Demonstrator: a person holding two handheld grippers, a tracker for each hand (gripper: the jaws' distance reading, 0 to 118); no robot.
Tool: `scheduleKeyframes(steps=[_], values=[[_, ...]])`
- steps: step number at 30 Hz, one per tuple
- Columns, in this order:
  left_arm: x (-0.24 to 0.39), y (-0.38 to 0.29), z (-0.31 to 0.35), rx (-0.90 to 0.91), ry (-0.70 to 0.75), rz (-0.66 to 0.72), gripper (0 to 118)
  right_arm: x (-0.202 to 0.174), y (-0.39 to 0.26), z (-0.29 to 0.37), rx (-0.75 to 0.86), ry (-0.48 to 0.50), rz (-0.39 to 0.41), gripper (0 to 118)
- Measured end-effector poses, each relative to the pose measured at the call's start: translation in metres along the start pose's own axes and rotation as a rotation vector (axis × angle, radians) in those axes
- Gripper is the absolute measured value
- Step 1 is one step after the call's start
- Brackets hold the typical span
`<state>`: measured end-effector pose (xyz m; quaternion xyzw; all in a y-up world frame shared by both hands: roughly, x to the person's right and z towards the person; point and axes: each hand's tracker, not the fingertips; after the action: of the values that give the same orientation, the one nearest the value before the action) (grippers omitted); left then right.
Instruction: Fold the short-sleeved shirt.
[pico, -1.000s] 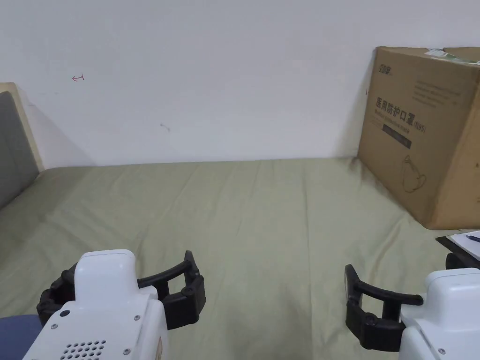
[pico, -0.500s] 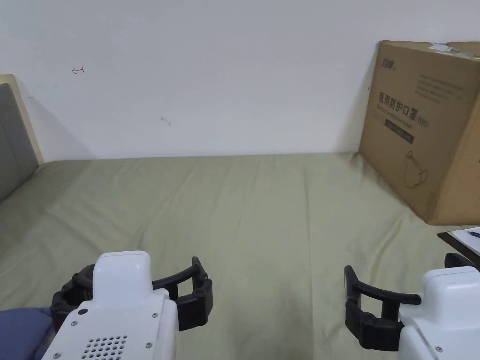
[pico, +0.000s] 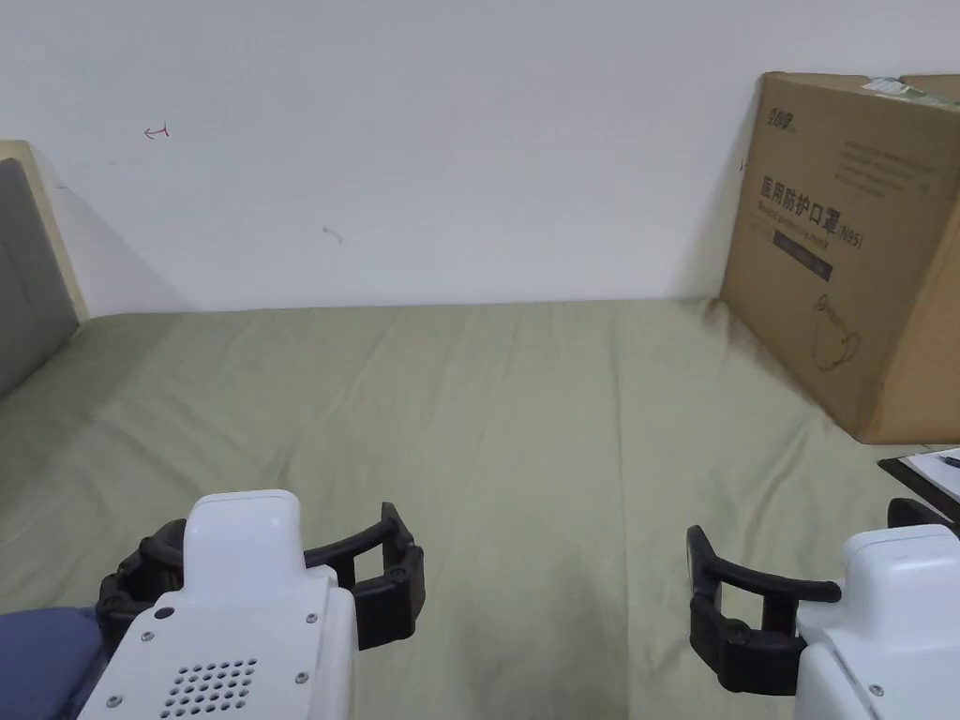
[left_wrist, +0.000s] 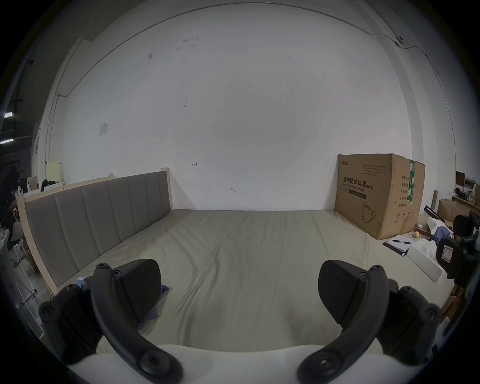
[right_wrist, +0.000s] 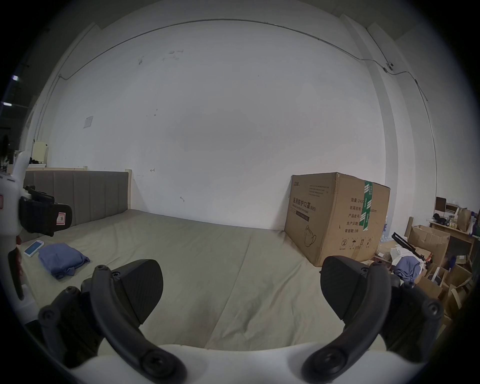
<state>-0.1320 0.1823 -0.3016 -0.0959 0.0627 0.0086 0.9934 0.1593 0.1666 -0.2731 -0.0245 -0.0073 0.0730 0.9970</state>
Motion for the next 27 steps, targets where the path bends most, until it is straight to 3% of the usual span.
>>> scheduleKeyframes(steps=[27], values=[[0.0015,0.0066,0.0083,0.016,0.03,-0.01,118,-0.0061,0.0042,0.0022,0.004,0.015,0.019,118]])
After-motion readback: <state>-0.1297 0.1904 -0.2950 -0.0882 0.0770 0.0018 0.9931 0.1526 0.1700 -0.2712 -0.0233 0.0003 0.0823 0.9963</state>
